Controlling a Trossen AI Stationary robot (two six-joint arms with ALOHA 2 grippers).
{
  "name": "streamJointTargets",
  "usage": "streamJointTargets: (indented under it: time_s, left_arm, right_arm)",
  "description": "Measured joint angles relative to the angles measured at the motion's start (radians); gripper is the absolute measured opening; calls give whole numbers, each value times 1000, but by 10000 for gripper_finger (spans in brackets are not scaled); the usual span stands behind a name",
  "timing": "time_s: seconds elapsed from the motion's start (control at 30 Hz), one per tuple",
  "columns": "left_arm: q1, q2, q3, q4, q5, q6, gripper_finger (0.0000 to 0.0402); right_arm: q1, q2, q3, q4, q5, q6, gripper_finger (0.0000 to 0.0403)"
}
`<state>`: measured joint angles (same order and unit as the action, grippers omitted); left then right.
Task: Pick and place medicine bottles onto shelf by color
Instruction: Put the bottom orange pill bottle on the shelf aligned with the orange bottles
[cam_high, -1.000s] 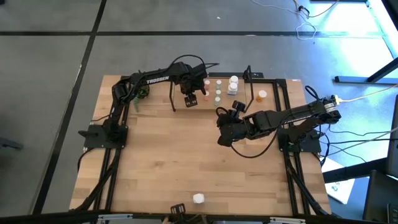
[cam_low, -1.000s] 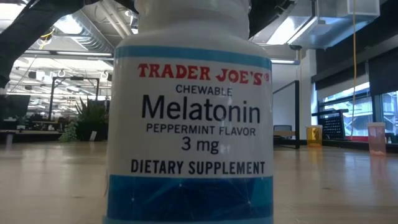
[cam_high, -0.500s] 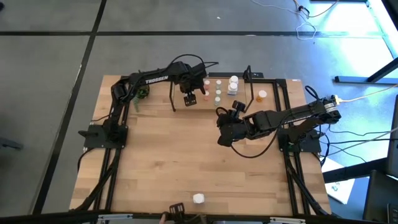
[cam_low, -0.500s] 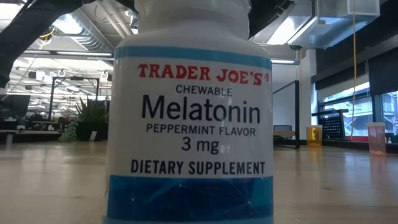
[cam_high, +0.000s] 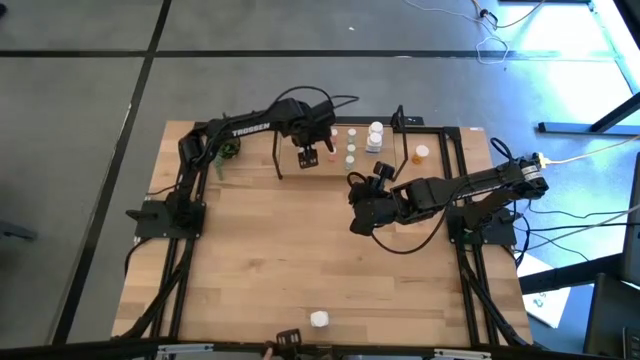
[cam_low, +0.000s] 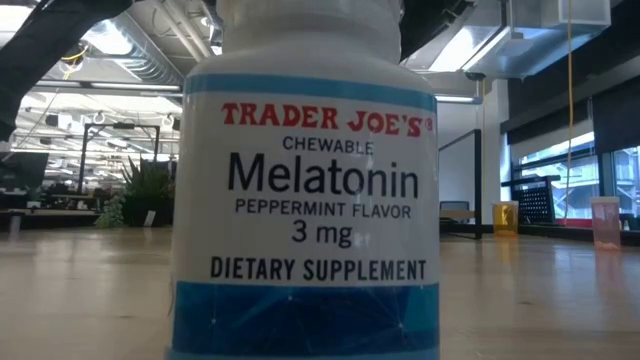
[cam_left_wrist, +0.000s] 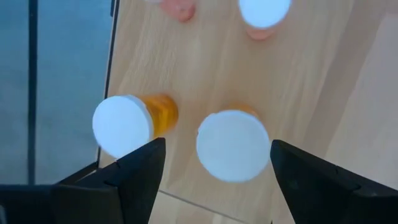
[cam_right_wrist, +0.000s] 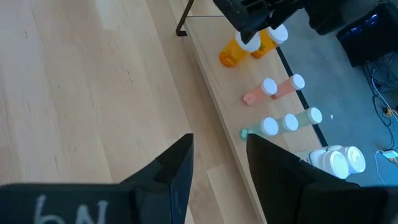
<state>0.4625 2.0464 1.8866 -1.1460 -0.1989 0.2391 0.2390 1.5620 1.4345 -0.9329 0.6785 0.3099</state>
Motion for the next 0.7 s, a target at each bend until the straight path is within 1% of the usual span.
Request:
streamJointTargets:
  time_s: [0.17, 0.4, 0.57, 0.7]
  left_arm:
    - [-32, -1, 34, -53, -30, -22, 284]
    - [-102, -1, 41, -150, -19, -101, 284]
    - [-164, -1, 40, -157, -17, -84, 284]
    - [-180, -1, 40, -157, 1, -55, 284]
  right_arm:
    - [0, 0, 0, 0, 0, 0, 152]
    - [0, 0, 0, 0, 0, -1, 152]
    - [0, 0, 0, 1, 0, -1, 152]
    - [0, 0, 0, 1, 0, 0, 152]
